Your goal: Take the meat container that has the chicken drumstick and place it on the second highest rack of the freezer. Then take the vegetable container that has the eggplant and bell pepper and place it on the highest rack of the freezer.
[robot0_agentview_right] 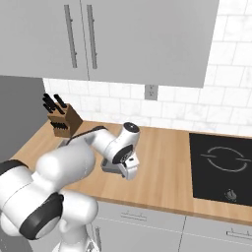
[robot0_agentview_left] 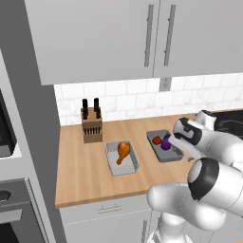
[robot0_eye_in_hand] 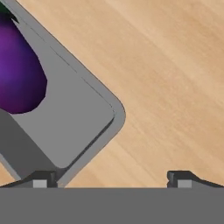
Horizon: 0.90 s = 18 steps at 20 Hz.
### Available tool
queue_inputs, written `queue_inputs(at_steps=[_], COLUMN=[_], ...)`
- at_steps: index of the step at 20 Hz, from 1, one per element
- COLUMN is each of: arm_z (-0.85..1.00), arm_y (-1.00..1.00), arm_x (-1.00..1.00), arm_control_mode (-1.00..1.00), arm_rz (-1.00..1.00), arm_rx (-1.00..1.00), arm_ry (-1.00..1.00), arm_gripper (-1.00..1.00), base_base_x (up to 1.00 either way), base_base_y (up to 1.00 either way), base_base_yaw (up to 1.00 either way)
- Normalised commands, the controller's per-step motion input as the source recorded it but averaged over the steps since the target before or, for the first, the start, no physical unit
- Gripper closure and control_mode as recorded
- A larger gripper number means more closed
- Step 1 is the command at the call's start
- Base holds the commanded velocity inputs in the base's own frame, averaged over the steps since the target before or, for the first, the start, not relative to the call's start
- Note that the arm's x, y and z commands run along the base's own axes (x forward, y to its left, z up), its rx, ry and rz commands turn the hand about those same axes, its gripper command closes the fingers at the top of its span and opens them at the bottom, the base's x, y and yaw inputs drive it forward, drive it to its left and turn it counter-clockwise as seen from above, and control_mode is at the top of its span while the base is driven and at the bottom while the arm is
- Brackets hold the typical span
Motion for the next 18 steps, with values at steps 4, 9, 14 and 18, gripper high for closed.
queue_inputs(at_steps=[4,9,14,18], arm_z=[-0.17,-0.22,-0.21,-0.12], arm_y=[0.00,0.00,0.00,0.00], arm_x=[0.28,0.12,0.00,0.12], arm_control_mode=[-1.00,-1.00,-1.00,-1.00], arm_rz=[0.00,0.00,0.00,-0.01], arm_rx=[-0.06,-0.06,-0.06,-0.07], arm_ry=[0.05,0.02,0.00,0.00], arm_gripper=[-1.00,-1.00,-1.00,-1.00], base_base_x=[0.00,0.00,0.00,0.00], base_base_y=[0.00,0.00,0.00,0.00], base_base_yaw=[0.00,0.00,0.00,0.00])
